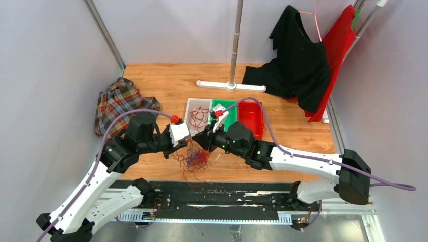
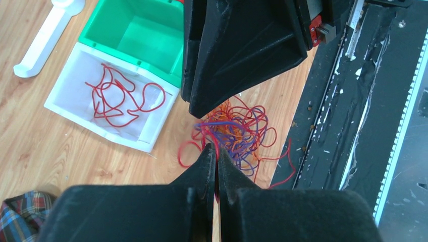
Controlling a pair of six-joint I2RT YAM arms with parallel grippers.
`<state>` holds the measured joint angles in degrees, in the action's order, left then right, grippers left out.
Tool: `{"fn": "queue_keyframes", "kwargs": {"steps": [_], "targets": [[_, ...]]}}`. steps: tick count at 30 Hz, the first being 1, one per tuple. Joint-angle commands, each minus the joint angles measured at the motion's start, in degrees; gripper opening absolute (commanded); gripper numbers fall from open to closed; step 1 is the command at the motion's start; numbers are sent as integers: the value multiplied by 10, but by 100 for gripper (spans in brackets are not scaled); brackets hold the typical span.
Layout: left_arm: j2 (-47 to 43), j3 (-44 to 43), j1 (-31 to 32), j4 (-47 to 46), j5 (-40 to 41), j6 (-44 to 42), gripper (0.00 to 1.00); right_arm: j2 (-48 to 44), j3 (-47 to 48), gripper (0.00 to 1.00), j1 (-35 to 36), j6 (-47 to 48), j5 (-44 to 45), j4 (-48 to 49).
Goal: Untangle the cables
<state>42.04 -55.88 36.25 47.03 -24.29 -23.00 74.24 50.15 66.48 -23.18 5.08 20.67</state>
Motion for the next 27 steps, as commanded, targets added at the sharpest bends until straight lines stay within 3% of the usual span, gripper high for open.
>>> {"fn": "queue_keyframes", "kwargs": {"steps": [1, 3, 6, 9, 20, 27], "targets": [[-8, -17, 3, 11, -18, -13, 1, -10, -12, 15, -6, -13, -30, 44], [-10, -18, 3, 11, -18, -17, 0, -11, -15, 17, -6, -20, -33, 46], [-12, -21, 3, 13, -19, -26, 0, -8, -22, 31, -6, -23, -41, 60], [-10, -27, 3, 17, -20, -27, 0, -1, -19, 38, -5, -23, -61, 55], [-2, -33, 3, 8, 0, -10, 0, -94, -64, 43, 2, -12, 4, 19], [2, -39, 3, -6, -2, 54, 1, -62, -19, 43, 27, 32, 8, -4]]}}
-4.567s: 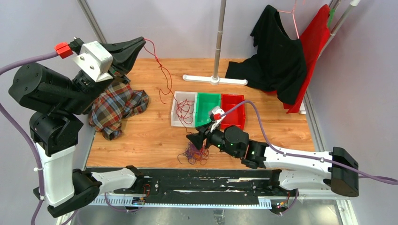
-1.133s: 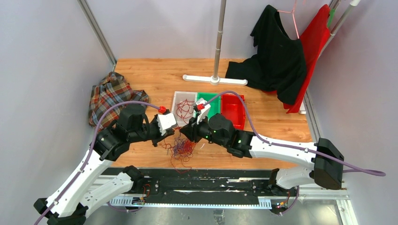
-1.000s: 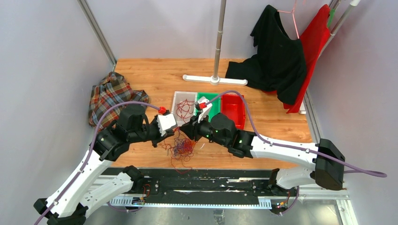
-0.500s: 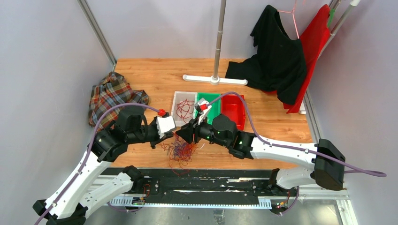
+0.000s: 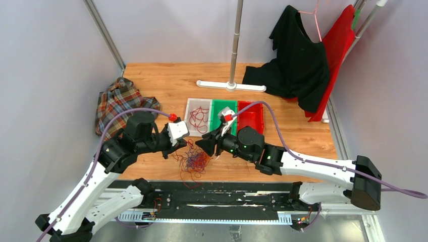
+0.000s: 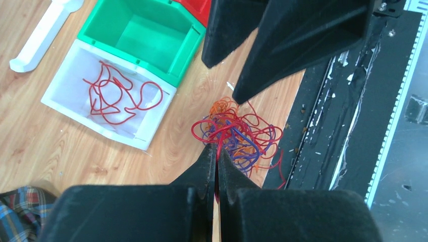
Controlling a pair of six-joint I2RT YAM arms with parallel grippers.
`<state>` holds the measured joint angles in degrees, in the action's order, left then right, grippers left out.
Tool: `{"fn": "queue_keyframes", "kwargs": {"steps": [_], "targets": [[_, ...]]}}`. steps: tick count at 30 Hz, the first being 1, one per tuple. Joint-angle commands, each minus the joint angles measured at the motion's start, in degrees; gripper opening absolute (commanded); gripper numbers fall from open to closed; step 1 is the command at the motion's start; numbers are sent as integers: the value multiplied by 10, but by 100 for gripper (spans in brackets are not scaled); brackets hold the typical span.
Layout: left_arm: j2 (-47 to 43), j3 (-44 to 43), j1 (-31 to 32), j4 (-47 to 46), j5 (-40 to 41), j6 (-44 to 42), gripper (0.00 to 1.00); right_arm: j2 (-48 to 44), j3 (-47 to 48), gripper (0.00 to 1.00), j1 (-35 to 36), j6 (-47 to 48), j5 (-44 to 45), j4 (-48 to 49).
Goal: Untangle the cables
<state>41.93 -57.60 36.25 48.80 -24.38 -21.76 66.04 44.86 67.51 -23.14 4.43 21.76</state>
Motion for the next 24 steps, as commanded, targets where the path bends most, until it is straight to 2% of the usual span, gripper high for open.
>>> {"fn": "queue_keyframes", "kwargs": {"steps": [1, 15, 24], "targets": [[3, -22, 3, -24, -2, 45, 1, 28, 41, 44, 20, 37, 19, -18], [-1, -31, 3, 6, -28, 24, 0, 90, 75, 40, 28, 64, 55, 8], [-4, -23, 3, 9, -25, 16, 0, 47, 21, 45, 28, 41, 23, 41]]}}
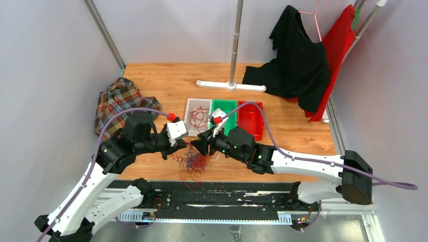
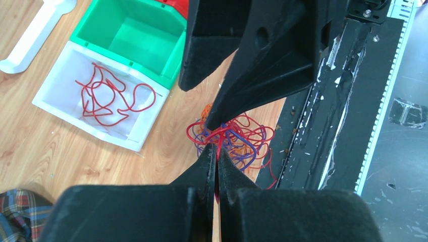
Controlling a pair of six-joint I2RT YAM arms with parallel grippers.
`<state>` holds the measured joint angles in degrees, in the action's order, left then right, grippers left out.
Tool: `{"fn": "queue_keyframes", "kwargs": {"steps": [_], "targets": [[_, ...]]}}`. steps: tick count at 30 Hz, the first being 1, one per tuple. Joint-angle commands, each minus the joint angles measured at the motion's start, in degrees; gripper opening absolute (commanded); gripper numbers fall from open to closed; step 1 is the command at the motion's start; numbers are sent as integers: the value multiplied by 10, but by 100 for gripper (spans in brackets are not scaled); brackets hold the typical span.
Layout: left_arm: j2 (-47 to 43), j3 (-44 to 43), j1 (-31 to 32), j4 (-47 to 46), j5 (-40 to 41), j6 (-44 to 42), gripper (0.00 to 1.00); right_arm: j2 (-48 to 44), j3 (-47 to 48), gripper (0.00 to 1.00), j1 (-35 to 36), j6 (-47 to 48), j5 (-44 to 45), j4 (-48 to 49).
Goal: Untangle the cables
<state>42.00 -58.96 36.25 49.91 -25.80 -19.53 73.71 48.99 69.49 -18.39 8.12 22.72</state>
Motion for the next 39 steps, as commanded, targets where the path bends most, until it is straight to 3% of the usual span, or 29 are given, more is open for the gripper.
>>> {"fn": "queue_keyframes", "kwargs": {"steps": [1, 4, 9, 16, 19, 22, 30, 39], "targets": [[-2, -9, 3, -4, -9, -5, 1, -33, -21, 46, 8, -6, -22, 22], [0, -16, 3, -5, -1, -3, 0, -53, -35, 50, 9, -9, -27, -3], [-1, -14, 3, -10, 4, 5, 0, -79, -67, 56, 9, -6, -46, 39], [7, -19, 3, -5, -8, 11, 4, -14, 5, 53, 15, 24, -58, 25], [9, -25, 3, 6, -33, 3, 11, 5, 25, 47, 15, 27, -44, 23], [13, -33, 3, 23, -59, -7, 14, 12, 26, 32, 14, 30, -27, 29], [26, -68, 3, 75, -112, -36, 13, -5, 12, 7, 8, 32, 25, 17], [25, -82, 3, 92, -116, -62, 13, -16, 3, 7, 8, 17, 13, 21]]}}
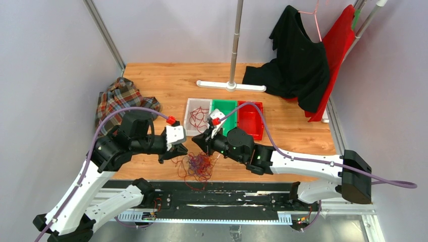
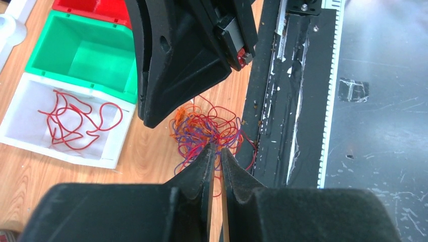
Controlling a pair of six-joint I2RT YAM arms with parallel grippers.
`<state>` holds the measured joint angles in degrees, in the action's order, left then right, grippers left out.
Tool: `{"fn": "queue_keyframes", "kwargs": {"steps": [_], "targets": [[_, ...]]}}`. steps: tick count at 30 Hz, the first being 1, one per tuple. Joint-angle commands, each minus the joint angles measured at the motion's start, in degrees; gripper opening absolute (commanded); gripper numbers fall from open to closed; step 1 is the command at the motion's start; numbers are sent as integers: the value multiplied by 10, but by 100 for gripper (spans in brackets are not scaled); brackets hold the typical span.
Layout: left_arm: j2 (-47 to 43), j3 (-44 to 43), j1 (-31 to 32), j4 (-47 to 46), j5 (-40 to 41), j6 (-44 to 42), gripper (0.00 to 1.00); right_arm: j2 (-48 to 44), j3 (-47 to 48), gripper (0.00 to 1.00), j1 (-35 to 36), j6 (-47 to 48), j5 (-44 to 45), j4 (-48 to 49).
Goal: Untangle the cables
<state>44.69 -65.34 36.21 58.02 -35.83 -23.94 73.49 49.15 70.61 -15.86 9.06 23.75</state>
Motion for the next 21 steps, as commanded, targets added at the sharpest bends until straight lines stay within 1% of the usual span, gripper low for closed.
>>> {"fn": "queue_keyframes", "kwargs": {"steps": [1, 7, 10, 11, 15, 18, 20, 21], "targets": [[-2, -18, 3, 11, -16, -20, 13, -15, -1, 7, -3, -11, 2, 11], [-1, -19, 3, 11, -8, -28, 12, -32, -20, 8, -3, -21, -3, 17], [-1, -15, 3, 11, 10, -39, 12, -42, -31, 9, -3, -25, 3, 8], [-2, -8, 4, 11, 19, -46, 14, -46, -39, 9, -3, -26, 8, 3], [-5, 39, 4, 12, 58, -83, 37, -71, -82, 16, -3, -41, 29, -5], [1, 81, 4, 11, 64, -127, 52, -88, -110, 22, -3, -53, 41, -20], [14, 102, 4, 11, 61, -156, 58, -98, -129, 26, -3, -62, 44, -34], [25, 106, 4, 10, 59, -168, 59, -100, -139, 28, -3, -65, 44, -35]]}}
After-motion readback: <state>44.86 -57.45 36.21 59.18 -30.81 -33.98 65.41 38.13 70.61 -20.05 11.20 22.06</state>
